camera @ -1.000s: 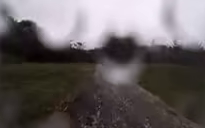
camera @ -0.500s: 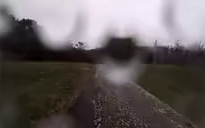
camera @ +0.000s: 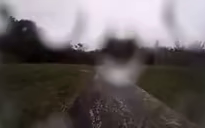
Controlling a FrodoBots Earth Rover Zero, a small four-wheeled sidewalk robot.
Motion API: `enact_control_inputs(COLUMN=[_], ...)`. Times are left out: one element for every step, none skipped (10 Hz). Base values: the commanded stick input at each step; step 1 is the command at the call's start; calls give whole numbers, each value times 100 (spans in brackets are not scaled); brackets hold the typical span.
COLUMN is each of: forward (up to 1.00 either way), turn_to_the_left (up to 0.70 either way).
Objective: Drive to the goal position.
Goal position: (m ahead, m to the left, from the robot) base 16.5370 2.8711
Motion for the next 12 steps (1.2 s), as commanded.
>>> enact_control_inputs(forward=[70,70,70,70,70,70,70,70,70,70,70,70], turn_to_the_left=[0,0,0,0,0,0,0,0,0,0,0,0])
